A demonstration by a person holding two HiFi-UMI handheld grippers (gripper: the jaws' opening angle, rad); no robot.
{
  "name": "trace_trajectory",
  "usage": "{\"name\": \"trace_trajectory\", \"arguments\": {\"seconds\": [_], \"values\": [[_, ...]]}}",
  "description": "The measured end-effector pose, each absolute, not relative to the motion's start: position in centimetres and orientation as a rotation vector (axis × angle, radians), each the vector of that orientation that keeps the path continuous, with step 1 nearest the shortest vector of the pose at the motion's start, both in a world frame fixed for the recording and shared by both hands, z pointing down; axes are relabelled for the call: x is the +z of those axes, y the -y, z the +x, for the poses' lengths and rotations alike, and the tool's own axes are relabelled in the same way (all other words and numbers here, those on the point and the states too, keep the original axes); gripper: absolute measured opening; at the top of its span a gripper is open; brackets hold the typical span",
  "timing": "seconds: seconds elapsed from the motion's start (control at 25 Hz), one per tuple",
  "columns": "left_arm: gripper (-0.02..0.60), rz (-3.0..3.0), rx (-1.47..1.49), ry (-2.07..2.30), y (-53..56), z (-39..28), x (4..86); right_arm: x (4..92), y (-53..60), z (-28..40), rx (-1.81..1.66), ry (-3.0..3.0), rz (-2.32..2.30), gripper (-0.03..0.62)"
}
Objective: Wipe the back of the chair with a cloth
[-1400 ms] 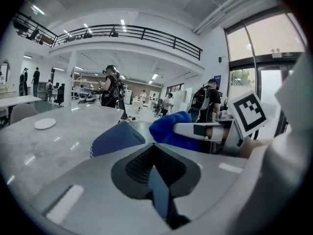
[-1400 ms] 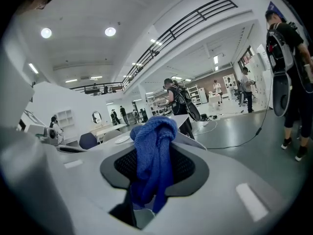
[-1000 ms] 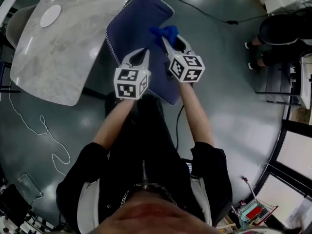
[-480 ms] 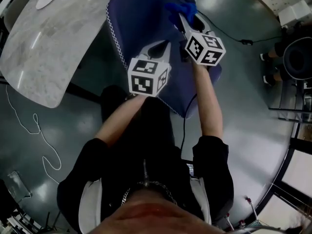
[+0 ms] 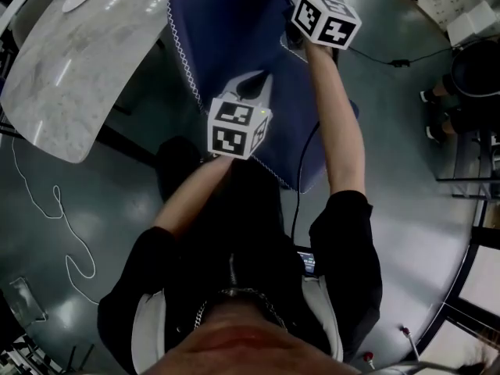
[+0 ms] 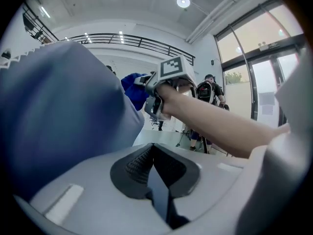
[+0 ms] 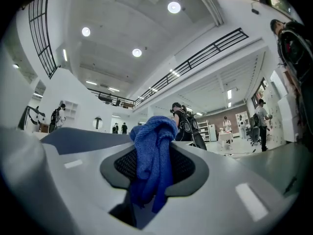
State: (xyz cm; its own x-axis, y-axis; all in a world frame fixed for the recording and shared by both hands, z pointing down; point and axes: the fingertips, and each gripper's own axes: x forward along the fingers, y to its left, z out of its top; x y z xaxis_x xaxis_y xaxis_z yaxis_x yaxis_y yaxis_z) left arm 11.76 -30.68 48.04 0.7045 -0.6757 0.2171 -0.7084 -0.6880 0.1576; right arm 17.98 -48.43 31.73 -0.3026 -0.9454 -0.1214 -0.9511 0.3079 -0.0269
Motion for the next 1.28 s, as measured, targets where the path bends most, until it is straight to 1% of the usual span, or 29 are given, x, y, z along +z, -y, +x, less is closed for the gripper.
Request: {"name": "trace_trajectory", "arguments": {"seconds": [0.16,0.44,1.28], "values": [[0.002,2.677,0.22,1.132,30.0,11.1,48.5,30.9,50.7,17.5,0.099,-2.481,-1.787,0.135],[0.002,2.653,0.216,1.184,29.8,8.9,49.3,34.8,52.7,16.9,0.063,-2.514,-1.865,0.132],[0.002,2.646,0.301,1.138,28.5,9.3,52.8,43.4,52.9,20.0,-0.087,-2.517,-1.982,0.126]]}}
